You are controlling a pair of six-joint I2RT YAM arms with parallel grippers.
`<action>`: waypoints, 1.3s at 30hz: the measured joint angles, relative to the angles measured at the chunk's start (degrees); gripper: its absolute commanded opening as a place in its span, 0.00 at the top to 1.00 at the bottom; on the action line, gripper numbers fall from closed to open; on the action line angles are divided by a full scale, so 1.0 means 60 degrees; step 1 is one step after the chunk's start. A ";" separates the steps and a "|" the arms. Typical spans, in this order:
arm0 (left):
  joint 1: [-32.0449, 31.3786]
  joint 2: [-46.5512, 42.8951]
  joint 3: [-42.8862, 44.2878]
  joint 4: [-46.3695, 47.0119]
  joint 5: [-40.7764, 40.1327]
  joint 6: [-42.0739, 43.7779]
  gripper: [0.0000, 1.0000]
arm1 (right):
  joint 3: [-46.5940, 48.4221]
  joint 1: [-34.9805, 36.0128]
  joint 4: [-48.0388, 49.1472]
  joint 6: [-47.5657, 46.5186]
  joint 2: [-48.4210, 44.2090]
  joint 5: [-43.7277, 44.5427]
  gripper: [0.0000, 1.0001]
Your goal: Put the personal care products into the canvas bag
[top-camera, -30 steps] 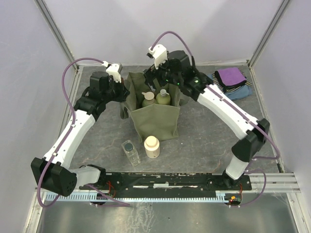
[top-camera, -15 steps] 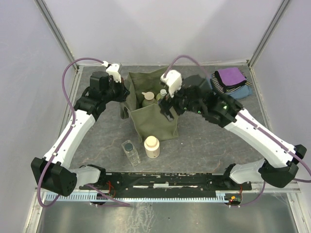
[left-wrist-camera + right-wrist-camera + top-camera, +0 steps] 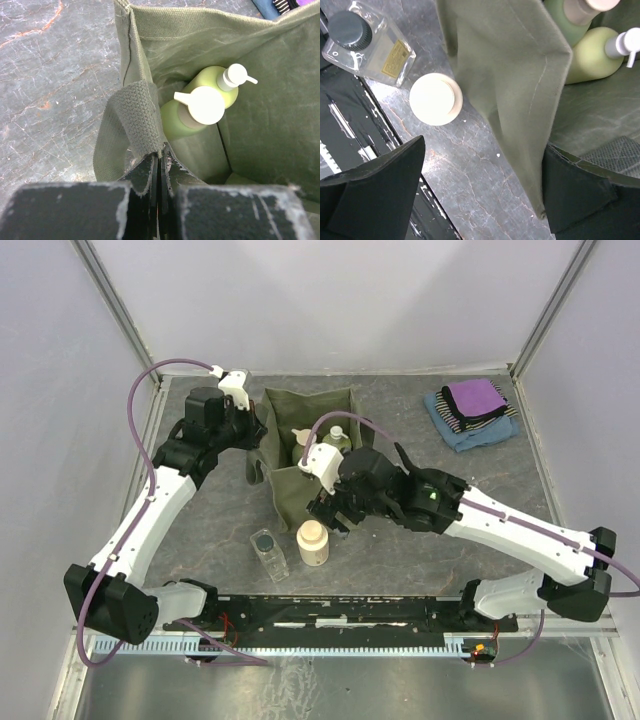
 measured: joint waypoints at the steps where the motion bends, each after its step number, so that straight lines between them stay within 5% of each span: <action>1: 0.0000 -0.0007 -0.0018 0.0015 0.0000 0.0000 0.97 | -0.0080 0.0055 -0.0018 0.0018 0.0036 0.0029 0.06; 10: 0.0004 -0.0095 -0.0091 0.0080 -0.0015 0.0000 0.97 | 0.0215 0.0739 -0.0393 -0.0084 0.0251 0.1362 0.05; 20: 0.0004 -0.0106 -0.0160 0.0146 -0.0047 0.0007 0.97 | 0.2907 0.1093 -0.1424 -0.0368 0.0135 0.2240 0.05; 39: 0.0004 -0.0208 -0.0193 0.0117 -0.0051 0.0029 0.97 | 0.1217 0.1344 -0.0834 0.0058 0.1282 -0.0033 0.07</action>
